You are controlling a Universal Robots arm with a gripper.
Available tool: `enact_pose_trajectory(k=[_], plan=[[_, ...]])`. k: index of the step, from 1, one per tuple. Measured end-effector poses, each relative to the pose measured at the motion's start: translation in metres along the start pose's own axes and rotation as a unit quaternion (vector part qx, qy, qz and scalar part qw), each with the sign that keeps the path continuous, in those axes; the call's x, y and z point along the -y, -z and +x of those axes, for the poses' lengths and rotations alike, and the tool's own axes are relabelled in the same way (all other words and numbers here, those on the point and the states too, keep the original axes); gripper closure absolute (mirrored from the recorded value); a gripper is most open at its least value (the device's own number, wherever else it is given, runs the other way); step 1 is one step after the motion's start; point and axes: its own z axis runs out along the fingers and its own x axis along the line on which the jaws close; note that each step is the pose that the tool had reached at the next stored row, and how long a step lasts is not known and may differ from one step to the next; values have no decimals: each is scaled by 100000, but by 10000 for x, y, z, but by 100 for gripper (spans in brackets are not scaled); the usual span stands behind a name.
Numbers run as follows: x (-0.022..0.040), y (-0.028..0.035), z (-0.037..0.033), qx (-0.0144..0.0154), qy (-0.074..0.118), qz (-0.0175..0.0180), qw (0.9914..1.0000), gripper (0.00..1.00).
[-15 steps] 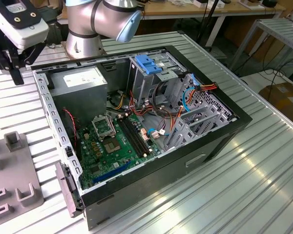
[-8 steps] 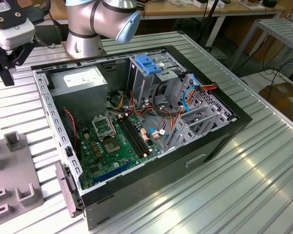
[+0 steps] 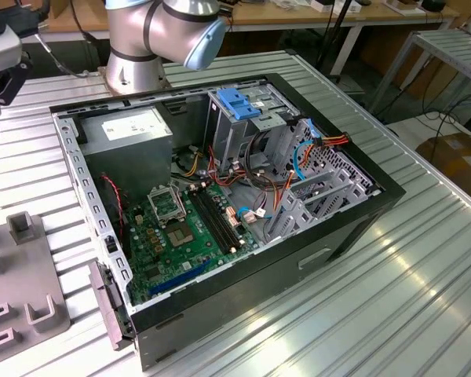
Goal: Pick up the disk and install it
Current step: 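Reach for the disk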
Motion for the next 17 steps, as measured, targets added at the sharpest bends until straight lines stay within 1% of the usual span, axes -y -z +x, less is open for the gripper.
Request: enact_pose_trajectory(k=[3,16,17], plan=[[0,1,70,1,1,-2,100000,89],[3,6,317,1,-3,-1,100000,89],[3,7,348,-4,-4,3,100000,89]])
